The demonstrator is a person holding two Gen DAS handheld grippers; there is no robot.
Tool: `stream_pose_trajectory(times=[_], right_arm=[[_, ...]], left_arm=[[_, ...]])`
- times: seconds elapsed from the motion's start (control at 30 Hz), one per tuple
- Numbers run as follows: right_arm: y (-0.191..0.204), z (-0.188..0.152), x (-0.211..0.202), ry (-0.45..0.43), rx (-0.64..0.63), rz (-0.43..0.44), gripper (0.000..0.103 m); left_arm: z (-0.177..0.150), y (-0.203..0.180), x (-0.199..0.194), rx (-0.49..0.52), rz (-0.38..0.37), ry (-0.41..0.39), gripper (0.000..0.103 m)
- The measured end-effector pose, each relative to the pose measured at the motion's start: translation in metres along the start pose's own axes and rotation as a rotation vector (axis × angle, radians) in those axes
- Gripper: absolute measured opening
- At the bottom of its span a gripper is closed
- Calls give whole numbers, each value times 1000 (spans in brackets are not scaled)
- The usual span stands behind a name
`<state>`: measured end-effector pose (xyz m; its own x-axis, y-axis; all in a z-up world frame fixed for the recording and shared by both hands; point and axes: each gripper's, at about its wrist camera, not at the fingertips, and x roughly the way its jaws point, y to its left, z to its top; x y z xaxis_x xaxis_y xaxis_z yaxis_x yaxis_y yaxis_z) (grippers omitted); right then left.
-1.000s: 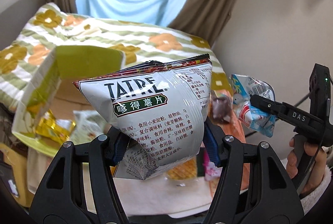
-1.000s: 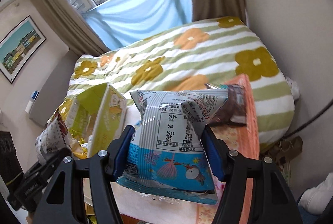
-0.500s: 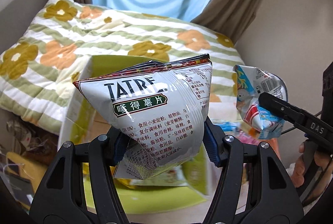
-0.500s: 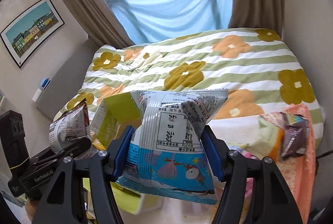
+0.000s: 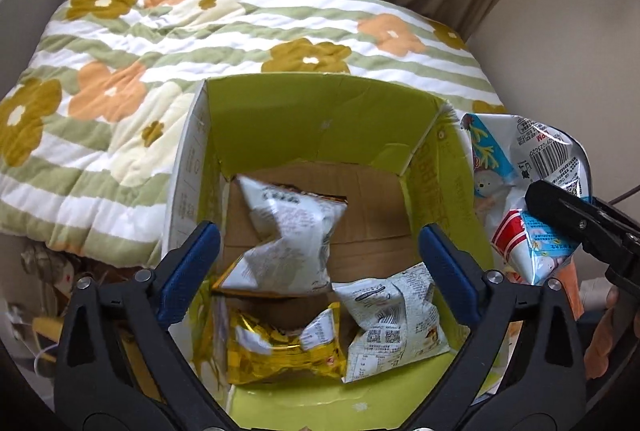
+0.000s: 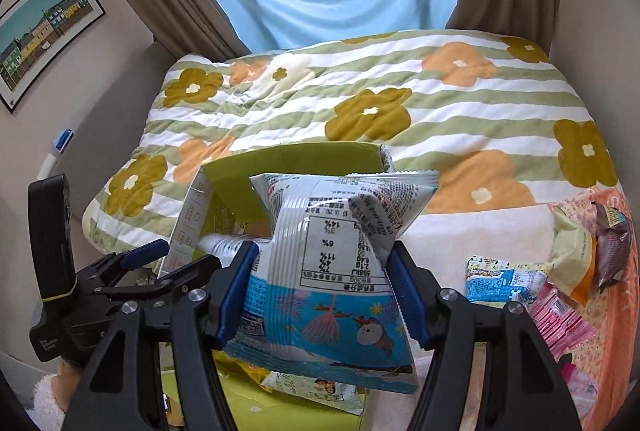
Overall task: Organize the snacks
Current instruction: 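Drop both held bags into the box, opening the left tool while the right tool opens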
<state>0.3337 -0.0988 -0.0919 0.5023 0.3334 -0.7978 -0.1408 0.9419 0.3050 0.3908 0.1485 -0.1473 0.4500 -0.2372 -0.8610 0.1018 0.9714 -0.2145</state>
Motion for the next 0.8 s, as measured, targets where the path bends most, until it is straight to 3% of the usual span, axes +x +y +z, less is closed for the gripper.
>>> stream_pose_trajectory(times=[0.33, 0.67, 0.8], right_arm=[[6, -2, 15, -1, -78, -1, 61], [12, -2, 48, 68, -187, 17, 61], [15, -3, 55, 52, -218, 1, 67]], left_arm=[[-25, 6, -7, -54, 21, 17, 99], [-41, 3, -12, -65, 45, 30, 99], [-48, 7, -18, -91, 62, 21, 99]])
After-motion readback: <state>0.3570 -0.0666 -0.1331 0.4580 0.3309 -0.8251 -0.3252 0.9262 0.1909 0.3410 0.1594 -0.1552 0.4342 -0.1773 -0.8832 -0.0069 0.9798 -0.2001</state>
